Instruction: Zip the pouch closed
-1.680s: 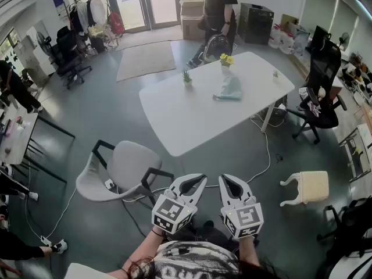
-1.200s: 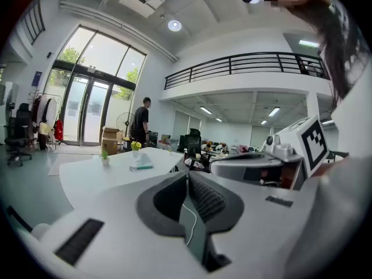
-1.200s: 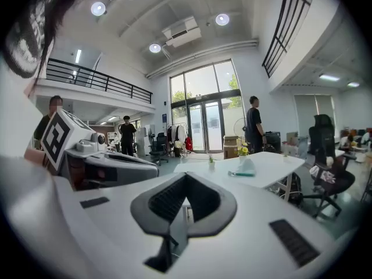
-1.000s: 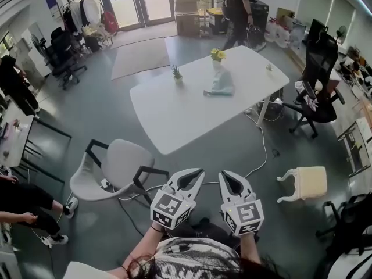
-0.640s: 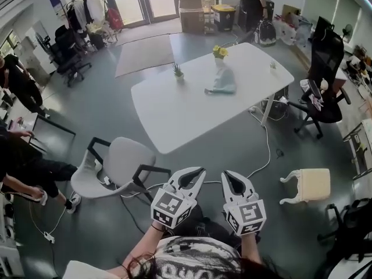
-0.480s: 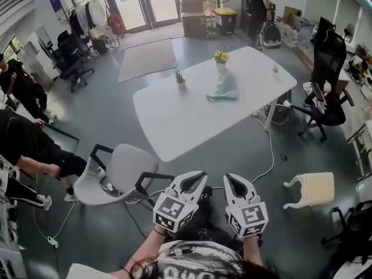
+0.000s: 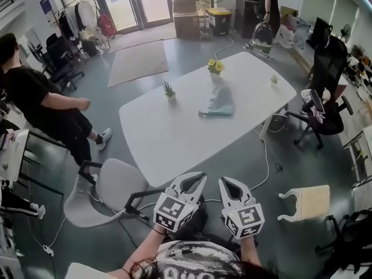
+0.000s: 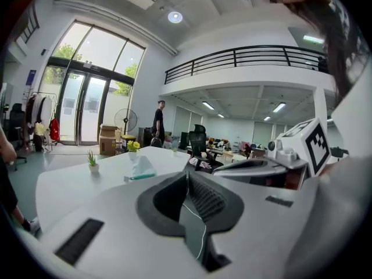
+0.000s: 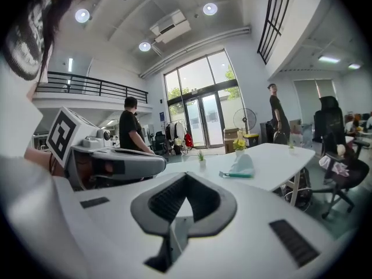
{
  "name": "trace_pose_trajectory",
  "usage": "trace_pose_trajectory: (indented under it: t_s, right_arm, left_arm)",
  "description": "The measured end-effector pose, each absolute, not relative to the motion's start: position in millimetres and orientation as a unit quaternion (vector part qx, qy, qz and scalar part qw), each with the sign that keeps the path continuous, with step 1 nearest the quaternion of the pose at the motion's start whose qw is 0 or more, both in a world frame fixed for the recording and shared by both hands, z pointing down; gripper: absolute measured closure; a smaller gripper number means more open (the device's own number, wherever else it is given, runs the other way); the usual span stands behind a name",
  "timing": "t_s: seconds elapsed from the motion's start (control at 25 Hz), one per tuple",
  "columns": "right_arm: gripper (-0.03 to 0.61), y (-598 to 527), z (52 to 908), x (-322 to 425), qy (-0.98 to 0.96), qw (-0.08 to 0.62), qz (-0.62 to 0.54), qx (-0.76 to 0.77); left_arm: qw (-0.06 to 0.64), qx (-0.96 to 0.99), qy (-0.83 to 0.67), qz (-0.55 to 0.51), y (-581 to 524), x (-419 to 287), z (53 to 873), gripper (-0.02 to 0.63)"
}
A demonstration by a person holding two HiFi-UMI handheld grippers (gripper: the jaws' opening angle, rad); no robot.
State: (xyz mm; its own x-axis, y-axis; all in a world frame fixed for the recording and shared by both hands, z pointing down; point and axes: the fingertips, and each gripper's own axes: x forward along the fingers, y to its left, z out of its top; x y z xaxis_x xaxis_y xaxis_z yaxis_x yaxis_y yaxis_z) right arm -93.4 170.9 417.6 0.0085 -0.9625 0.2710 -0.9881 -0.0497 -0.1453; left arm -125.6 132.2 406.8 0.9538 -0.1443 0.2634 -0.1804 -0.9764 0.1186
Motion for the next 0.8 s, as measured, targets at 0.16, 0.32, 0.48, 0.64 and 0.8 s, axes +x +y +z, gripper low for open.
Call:
trace_pose_trajectory:
  t_s: [0.16,0.32,0.48,0.64,0.8]
  right_arm:
    - [0.586,119.5,411.3,-69.6,-0.692,0.035,0.155,0.704]
    - [0.586,79.7,413.6,-48.0,-0.693,0.043,0.163,0.701]
    - [0.586,53.2,420.8,-22.7,-0.681,0.055,0.169,0.711]
    - [0.586,38.8,420.7,-6.5,-0.669,0.063,0.168,0.721]
    - [0.586,33.5,423.6,2.7,-0.661,0.068,0.172,0.727]
  left_arm:
    - [0.074,0.985,-0.082,0.129,85.8,-100.6,401.7,0.592]
    - [0.086,0.984,-0.085,0.132,43.1,-77.0,406.6,0.592]
    - [0.090,0.984,-0.075,0.133,12.0,-54.1,412.2,0.592]
    - [0.093,0.985,-0.066,0.132,-7.1,-39.4,416.9,0.592]
    - [0.102,0.984,-0.066,0.132,-18.4,-35.0,421.2,0.592]
